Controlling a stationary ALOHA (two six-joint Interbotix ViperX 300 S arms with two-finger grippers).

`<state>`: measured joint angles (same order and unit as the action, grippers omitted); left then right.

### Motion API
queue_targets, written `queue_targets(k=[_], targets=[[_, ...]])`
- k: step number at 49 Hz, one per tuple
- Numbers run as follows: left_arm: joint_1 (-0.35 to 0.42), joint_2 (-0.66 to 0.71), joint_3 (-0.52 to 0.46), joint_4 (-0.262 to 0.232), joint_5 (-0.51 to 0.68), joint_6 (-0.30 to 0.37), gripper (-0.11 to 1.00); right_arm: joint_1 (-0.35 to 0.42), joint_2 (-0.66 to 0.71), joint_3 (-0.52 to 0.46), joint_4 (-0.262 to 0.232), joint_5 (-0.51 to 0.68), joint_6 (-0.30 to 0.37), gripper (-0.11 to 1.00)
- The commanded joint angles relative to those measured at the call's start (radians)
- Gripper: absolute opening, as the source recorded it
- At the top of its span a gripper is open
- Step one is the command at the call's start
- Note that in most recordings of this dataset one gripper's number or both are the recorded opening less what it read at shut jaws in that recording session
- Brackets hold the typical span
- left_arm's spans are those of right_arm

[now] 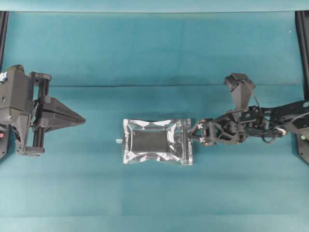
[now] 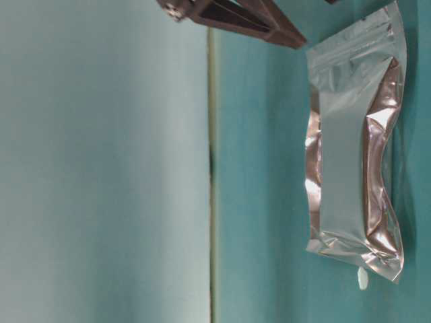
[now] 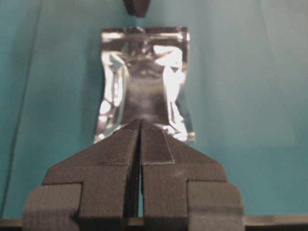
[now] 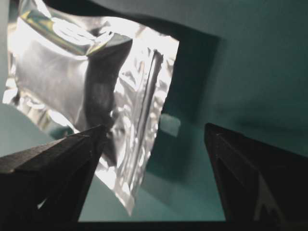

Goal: Hand over the silver zip bag and make it stand upright.
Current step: 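Close the right gripper on the bag's right edge, then lift the bag with the right gripper and rotate it to hang vertically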

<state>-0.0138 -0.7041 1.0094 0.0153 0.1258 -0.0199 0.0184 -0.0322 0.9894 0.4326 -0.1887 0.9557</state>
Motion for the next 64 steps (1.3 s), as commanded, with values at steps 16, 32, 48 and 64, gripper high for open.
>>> queue_targets(k=[16,32,48,64], targets=[[0.02,0.002,-0.025,0.003,0.0,0.011,-0.06,0.008,0.081,-0.078,0.002,-0.029,0.006,0.97],[0.025,0.006,-0.021,0.003,0.018,0.011,-0.06,0.017,0.124,-0.12,0.0,-0.037,0.005,0.97],[0.023,0.008,-0.021,0.003,0.038,0.011,-0.06,0.026,0.138,-0.117,0.0,-0.037,0.003,0.91],[0.025,0.005,-0.021,0.003,0.031,0.009,-0.06,0.026,0.138,-0.117,-0.014,-0.012,-0.043,0.38]])
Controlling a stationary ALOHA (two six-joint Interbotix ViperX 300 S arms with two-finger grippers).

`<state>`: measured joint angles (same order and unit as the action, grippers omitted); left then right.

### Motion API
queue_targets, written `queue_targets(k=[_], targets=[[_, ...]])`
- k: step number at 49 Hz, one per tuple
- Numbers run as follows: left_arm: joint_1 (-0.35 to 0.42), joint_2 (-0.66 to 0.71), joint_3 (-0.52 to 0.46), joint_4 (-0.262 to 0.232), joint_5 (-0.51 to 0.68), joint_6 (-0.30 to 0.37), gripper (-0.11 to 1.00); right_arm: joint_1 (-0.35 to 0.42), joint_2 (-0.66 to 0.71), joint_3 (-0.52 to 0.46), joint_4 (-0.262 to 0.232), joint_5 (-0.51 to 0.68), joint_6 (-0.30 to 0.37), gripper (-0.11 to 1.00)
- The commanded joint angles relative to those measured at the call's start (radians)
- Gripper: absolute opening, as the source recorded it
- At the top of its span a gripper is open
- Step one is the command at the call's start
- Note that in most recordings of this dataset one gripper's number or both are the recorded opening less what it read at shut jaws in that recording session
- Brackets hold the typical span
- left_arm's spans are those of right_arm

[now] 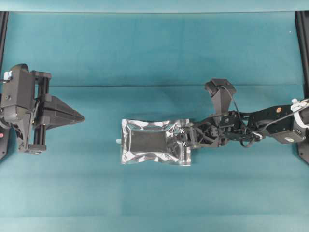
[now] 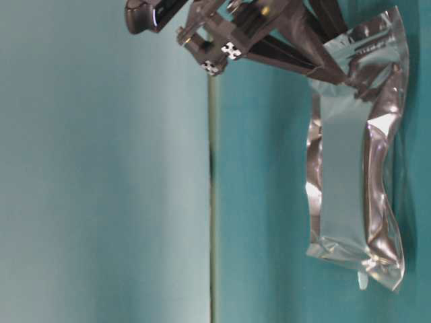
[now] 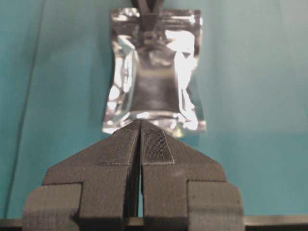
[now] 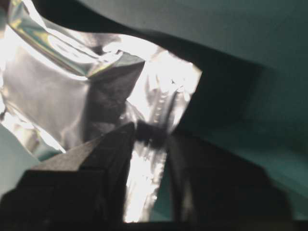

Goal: Hand over the silver zip bag and make it stand upright.
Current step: 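Lift the bag with the right gripper and rotate it to hang vertically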

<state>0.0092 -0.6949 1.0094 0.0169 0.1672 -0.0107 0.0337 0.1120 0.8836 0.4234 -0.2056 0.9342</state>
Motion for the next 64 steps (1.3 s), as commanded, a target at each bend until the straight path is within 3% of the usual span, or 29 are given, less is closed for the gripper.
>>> queue_targets(k=[1,5,10,21,26,35,46,64], targets=[[0.002,-0.005,-0.02,0.002,-0.011,0.0,-0.06,0.011,-0.006,-0.011,-0.005,0.005,-0.023,0.35],[0.002,-0.005,-0.02,0.002,-0.011,0.0,-0.06,0.011,-0.006,-0.012,-0.005,0.003,-0.026,0.2],[0.002,-0.005,-0.02,0.002,-0.011,0.0,-0.06,0.011,-0.008,-0.014,-0.005,0.0,-0.026,0.1],[0.002,-0.005,-0.02,0.002,-0.012,-0.005,-0.06,0.009,-0.052,-0.015,-0.011,0.023,-0.026,0.08],[0.0,-0.006,-0.018,0.002,-0.012,-0.008,-0.06,-0.006,-0.104,-0.034,-0.04,0.072,-0.032,0.08],[0.002,-0.006,-0.018,0.002,-0.012,-0.009,-0.06,-0.041,-0.213,-0.118,-0.127,0.328,-0.101,0.08],[0.002,-0.008,-0.015,0.002,-0.011,-0.012,-0.06,-0.083,-0.304,-0.244,-0.192,0.643,-0.206,0.08],[0.002,-0.009,-0.012,0.002,-0.012,-0.014,-0.06,-0.135,-0.302,-0.463,-0.202,0.917,-0.368,0.08]])
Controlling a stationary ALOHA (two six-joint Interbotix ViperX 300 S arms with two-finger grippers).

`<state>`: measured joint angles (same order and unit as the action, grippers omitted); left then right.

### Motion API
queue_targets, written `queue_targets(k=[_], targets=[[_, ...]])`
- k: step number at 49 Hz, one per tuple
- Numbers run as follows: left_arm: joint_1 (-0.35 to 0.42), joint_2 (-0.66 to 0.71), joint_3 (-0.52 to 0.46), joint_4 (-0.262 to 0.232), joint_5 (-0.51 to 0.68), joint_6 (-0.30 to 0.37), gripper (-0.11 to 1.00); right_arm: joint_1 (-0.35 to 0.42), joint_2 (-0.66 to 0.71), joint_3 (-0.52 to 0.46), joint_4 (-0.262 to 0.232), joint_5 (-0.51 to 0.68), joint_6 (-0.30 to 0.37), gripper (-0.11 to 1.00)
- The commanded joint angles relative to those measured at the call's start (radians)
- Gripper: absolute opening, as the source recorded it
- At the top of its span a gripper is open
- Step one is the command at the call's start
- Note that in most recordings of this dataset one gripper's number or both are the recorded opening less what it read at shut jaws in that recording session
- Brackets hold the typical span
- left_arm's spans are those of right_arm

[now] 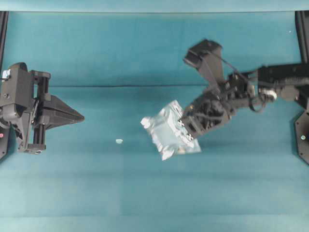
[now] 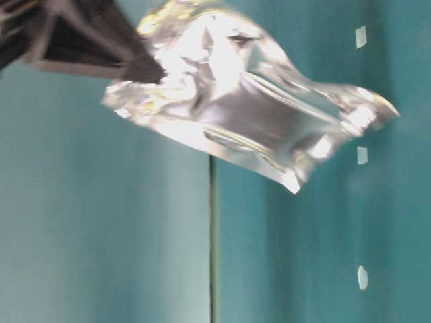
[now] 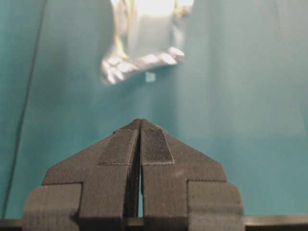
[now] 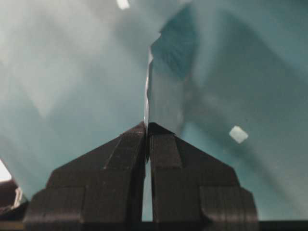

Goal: Hand over the silver zip bag and make it stand upright.
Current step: 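Lift the bag with the right gripper and rotate it to hang vertically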

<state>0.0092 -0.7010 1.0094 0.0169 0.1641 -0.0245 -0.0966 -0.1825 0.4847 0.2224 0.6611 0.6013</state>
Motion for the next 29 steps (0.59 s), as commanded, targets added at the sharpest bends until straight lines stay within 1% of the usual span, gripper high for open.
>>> queue_targets(k=[1,10,13,21,25,29], targets=[[0.0,-0.003,-0.012,0.002,-0.009,0.0,-0.06,-0.005,-0.005,-0.075,-0.002,0.069,-0.046,0.08],[0.002,-0.005,-0.011,0.002,-0.009,0.0,-0.06,0.0,0.049,-0.172,-0.002,0.247,-0.135,0.08],[0.002,-0.005,-0.011,0.002,-0.009,0.0,-0.06,0.003,0.077,-0.215,-0.002,0.307,-0.183,0.08],[0.003,-0.005,-0.011,0.002,-0.009,0.0,-0.06,0.005,0.14,-0.307,-0.006,0.405,-0.278,0.08],[0.006,-0.005,-0.011,0.002,-0.008,0.0,-0.06,0.008,0.163,-0.345,-0.025,0.437,-0.324,0.08],[0.012,-0.005,-0.011,0.002,-0.009,0.0,-0.06,0.015,0.181,-0.373,-0.057,0.469,-0.368,0.08]])
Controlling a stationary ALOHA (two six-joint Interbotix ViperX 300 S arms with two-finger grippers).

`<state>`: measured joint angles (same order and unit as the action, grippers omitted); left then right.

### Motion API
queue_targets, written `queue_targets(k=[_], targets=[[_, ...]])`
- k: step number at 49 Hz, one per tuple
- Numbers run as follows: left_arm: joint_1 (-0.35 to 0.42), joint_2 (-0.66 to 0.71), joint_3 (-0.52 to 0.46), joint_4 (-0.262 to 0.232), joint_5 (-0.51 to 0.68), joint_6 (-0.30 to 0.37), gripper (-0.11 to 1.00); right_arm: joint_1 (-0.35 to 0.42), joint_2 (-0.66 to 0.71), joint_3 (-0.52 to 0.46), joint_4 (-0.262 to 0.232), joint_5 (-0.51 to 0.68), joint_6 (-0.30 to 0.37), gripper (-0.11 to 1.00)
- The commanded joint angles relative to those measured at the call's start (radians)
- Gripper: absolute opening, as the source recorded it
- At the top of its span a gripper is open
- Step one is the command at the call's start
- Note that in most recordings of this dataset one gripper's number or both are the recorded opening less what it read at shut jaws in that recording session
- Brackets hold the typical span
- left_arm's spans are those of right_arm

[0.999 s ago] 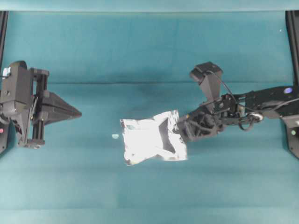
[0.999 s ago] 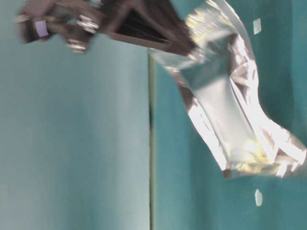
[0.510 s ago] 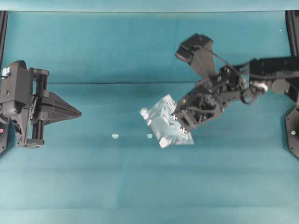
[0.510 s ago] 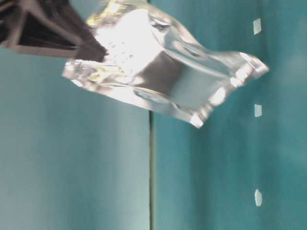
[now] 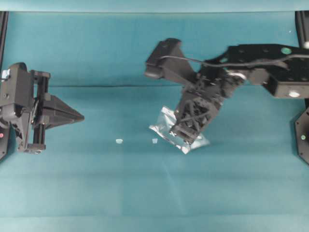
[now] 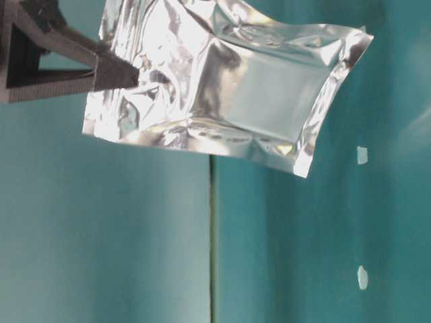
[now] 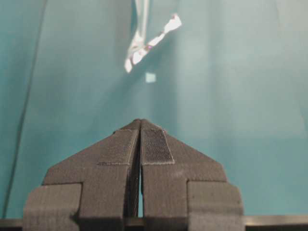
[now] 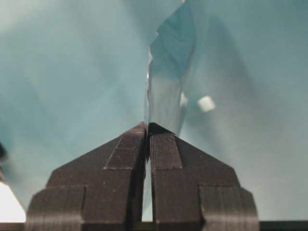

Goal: Hand over the silver zip bag and make it stand upright.
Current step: 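Lift the bag with the right gripper and rotate it to hang vertically, then hold the bag hanging upright above the table center with the right gripper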

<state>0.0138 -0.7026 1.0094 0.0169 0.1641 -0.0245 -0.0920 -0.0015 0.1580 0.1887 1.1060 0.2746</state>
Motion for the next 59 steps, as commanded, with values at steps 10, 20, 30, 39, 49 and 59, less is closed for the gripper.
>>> queue_targets(k=[10,20,30,39,49,59], targets=[[0.018,0.0,-0.008,0.002,-0.009,-0.002,-0.06,0.032,0.044,-0.117,-0.081,0.081,-0.135,0.08],[0.018,0.003,-0.008,0.002,-0.009,-0.002,-0.06,0.074,0.101,-0.19,-0.132,0.091,-0.213,0.08],[0.018,0.005,-0.006,0.002,-0.009,-0.002,-0.06,0.094,0.156,-0.236,-0.141,0.114,-0.262,0.08],[0.018,0.005,-0.006,0.002,-0.009,-0.002,-0.06,0.1,0.19,-0.276,-0.178,0.163,-0.307,0.08],[0.018,0.003,-0.006,0.002,-0.008,-0.002,-0.06,0.1,0.21,-0.307,-0.21,0.198,-0.337,0.08],[0.018,0.003,-0.006,0.002,-0.009,-0.002,-0.06,0.103,0.227,-0.31,-0.21,0.212,-0.385,0.08]])
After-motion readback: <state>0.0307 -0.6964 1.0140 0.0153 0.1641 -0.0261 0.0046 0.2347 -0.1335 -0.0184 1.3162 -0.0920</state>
